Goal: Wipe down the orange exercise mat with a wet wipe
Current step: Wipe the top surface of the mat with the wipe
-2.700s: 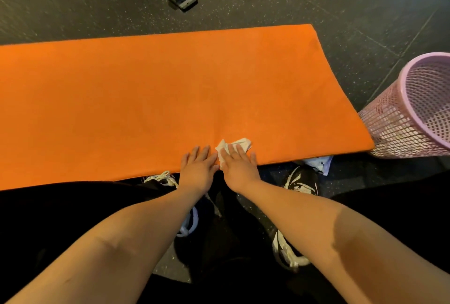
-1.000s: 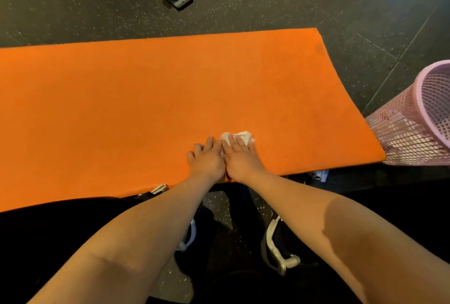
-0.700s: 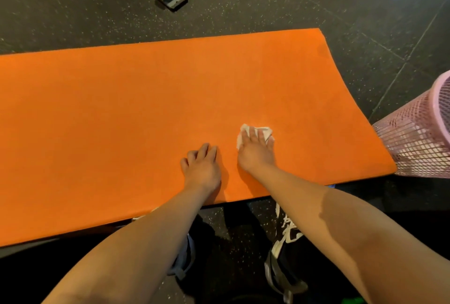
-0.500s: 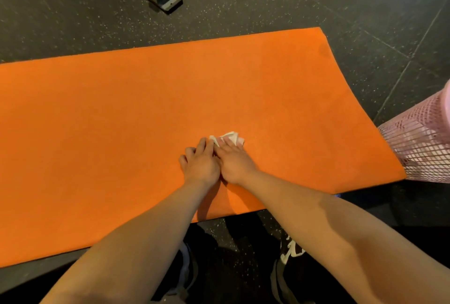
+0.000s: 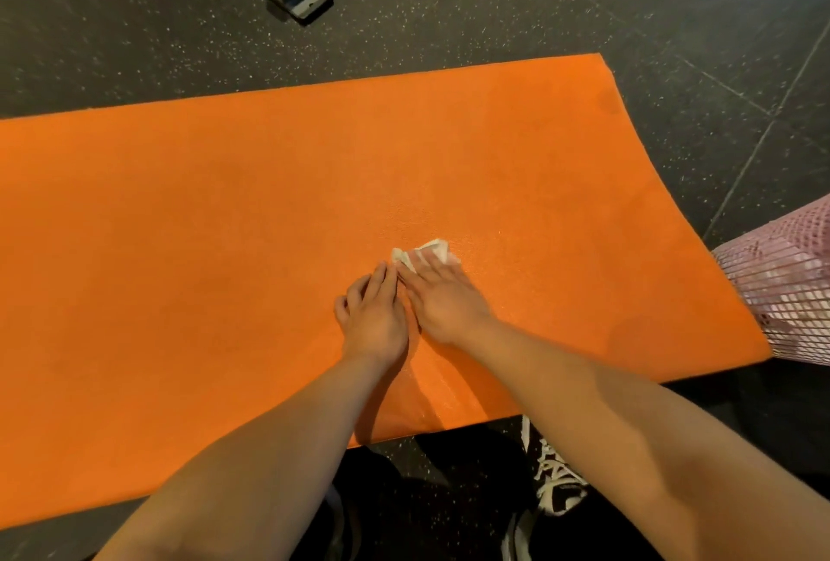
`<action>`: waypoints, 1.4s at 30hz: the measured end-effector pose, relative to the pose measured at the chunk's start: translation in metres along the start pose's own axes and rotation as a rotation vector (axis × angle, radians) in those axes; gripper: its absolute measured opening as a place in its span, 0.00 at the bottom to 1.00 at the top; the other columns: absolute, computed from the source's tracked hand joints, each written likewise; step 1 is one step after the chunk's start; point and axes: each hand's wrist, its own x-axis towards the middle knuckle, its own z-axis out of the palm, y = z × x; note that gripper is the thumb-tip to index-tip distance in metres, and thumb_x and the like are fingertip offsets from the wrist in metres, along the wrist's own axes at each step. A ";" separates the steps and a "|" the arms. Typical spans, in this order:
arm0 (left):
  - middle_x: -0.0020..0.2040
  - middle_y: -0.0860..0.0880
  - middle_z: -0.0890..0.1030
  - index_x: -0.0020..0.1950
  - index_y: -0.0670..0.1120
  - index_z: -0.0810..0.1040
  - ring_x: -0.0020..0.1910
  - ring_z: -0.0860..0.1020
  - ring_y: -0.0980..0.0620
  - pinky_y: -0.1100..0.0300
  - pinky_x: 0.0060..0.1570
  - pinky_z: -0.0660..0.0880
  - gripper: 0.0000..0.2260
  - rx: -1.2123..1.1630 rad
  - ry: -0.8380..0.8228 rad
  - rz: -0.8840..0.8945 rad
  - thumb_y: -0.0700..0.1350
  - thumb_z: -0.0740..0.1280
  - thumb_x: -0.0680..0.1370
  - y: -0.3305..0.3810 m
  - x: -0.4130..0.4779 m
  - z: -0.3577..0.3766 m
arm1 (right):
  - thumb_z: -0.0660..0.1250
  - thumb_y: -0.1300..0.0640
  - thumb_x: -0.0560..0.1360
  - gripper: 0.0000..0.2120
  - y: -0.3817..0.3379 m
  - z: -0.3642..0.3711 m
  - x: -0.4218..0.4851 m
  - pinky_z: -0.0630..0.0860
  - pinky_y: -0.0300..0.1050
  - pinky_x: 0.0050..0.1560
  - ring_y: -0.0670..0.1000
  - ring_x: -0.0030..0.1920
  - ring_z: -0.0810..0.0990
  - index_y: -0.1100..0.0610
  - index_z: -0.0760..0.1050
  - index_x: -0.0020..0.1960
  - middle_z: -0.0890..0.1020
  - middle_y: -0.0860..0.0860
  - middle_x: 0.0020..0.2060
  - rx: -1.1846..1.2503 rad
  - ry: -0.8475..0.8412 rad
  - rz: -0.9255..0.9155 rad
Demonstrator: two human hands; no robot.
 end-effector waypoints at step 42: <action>0.83 0.56 0.49 0.82 0.55 0.52 0.80 0.46 0.52 0.50 0.73 0.45 0.23 0.019 -0.068 0.013 0.53 0.46 0.86 -0.003 0.000 0.002 | 0.51 0.51 0.85 0.29 -0.024 0.014 -0.014 0.40 0.55 0.80 0.52 0.82 0.43 0.50 0.47 0.83 0.49 0.52 0.82 0.076 0.063 0.026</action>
